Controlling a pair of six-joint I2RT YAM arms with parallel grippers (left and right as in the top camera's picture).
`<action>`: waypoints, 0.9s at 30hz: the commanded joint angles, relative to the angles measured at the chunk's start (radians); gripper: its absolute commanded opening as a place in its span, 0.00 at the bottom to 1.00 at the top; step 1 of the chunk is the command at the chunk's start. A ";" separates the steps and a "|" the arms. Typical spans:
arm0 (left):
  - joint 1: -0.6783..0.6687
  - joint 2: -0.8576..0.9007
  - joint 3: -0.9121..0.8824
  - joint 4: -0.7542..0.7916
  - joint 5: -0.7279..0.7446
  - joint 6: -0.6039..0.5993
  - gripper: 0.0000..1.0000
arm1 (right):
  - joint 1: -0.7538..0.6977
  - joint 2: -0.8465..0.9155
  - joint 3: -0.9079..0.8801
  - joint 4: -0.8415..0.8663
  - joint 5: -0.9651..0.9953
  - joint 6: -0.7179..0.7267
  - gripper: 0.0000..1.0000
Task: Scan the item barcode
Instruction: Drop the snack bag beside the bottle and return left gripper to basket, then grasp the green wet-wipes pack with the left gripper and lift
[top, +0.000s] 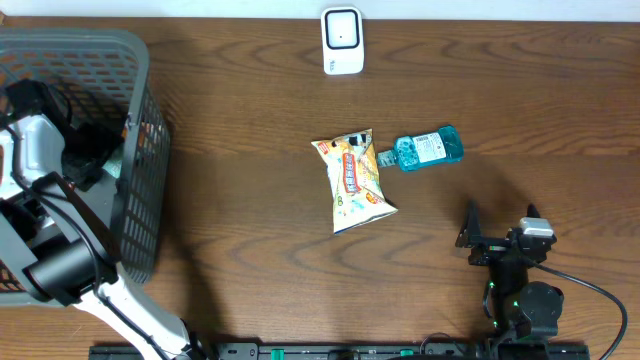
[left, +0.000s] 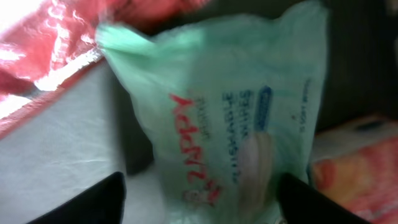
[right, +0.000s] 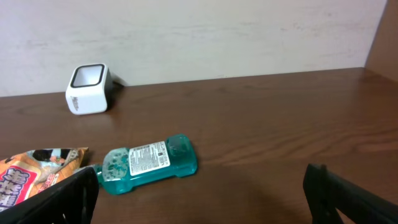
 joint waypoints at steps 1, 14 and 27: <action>0.000 0.048 -0.011 -0.002 0.053 0.010 0.62 | -0.003 -0.001 -0.001 -0.003 -0.002 -0.013 0.99; 0.009 -0.163 -0.018 -0.036 0.043 0.009 0.07 | -0.003 0.000 -0.001 -0.004 -0.001 -0.013 0.99; 0.000 -0.720 -0.018 -0.035 0.065 -0.018 0.08 | -0.003 0.000 -0.001 -0.003 -0.002 -0.013 0.99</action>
